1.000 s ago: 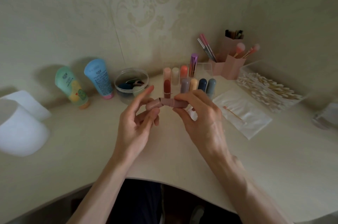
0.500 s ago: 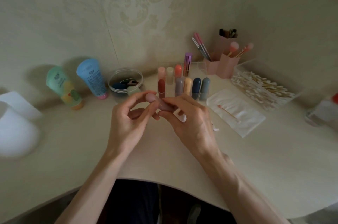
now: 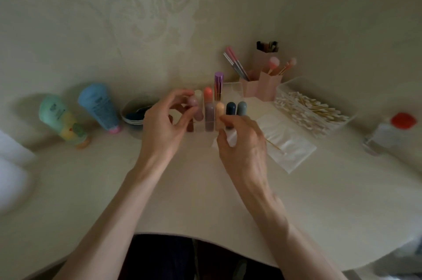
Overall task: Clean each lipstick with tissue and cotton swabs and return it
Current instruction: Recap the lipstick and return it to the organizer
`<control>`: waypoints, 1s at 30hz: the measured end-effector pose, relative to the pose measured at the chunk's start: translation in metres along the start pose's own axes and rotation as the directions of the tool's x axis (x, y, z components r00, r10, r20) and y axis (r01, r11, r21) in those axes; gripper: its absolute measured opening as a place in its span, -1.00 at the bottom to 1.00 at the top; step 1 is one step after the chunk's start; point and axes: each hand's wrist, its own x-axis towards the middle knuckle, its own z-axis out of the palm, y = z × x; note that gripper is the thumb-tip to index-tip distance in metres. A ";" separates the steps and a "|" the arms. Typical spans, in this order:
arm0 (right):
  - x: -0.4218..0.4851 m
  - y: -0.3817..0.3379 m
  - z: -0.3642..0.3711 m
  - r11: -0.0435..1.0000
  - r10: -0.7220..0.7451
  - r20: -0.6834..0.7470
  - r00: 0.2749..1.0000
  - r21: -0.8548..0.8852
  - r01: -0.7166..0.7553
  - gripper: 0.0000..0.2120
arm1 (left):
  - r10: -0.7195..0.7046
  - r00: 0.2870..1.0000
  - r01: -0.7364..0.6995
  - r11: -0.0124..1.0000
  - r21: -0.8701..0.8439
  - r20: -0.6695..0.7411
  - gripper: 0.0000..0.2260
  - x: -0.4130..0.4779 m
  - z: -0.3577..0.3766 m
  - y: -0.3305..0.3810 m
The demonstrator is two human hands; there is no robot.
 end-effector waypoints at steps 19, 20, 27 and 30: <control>-0.003 0.000 0.003 0.998 0.050 0.043 0.998 -0.032 -0.049 -0.73 | 0.090 0.992 -0.119 0.916 0.384 0.093 -0.64 0.006 0.010 -0.022; -0.003 0.000 0.003 0.998 0.050 0.043 0.998 -0.036 -0.048 -0.73 | 0.090 0.992 -0.119 0.912 0.392 0.092 -0.60 0.005 0.009 -0.022; -0.003 -0.001 0.004 0.998 0.058 0.055 0.997 -0.043 -0.056 -0.73 | 0.120 0.993 -0.111 0.913 0.393 0.001 -0.67 0.006 0.000 -0.016; -0.003 0.001 0.003 0.998 0.053 0.062 0.997 -0.030 -0.051 -0.77 | 0.078 0.993 -0.055 0.970 0.238 -0.091 -0.81 0.011 -0.009 -0.005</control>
